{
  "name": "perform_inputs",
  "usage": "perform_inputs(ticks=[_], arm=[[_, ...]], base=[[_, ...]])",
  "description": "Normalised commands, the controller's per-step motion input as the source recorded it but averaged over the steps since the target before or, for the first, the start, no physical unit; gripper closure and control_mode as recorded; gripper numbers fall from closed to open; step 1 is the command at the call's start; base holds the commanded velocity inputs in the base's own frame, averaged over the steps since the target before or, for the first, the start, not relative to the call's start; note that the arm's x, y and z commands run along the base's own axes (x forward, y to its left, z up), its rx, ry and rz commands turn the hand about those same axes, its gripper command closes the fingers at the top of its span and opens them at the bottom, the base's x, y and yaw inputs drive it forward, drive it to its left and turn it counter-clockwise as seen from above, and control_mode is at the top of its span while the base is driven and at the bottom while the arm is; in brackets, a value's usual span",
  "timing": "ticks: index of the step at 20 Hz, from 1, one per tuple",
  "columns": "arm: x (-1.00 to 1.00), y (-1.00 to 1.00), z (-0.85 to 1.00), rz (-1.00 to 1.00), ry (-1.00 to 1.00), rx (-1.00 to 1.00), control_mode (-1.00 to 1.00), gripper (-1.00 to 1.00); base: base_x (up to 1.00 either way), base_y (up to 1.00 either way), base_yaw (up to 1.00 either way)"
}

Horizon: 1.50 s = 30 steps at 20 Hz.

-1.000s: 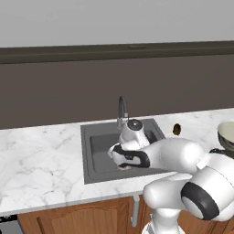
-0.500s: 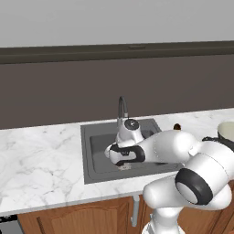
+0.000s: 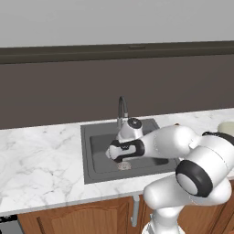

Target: Remove the broccoli and sweet potato from the sink. Then move the bowl and cup from the counter to the sink for washing.

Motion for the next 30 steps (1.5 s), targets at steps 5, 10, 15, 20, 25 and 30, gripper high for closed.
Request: perform_inputs(ticks=[5,10,15,20,25,30], arm=[[0.09,0.0,-0.03,0.16,0.0,0.0,-1.0,1.0],[0.07,0.03,-0.04,0.15,0.0,0.0,-1.0,1.0],[0.07,0.06,-0.06,0.15,0.0,0.0,-1.0,1.0],[0.07,0.08,-0.06,0.16,0.0,0.0,-1.0,1.0],[0.13,0.1,-0.05,0.17,0.0,-0.01,-1.0,1.0],[0.21,0.08,0.0,0.13,0.0,-0.03,-1.0,1.0]], base=[[0.0,0.0,0.0],[0.0,0.0,0.0],[0.0,0.0,0.0],[0.0,0.0,0.0],[0.0,0.0,0.0],[0.0,0.0,0.0]])
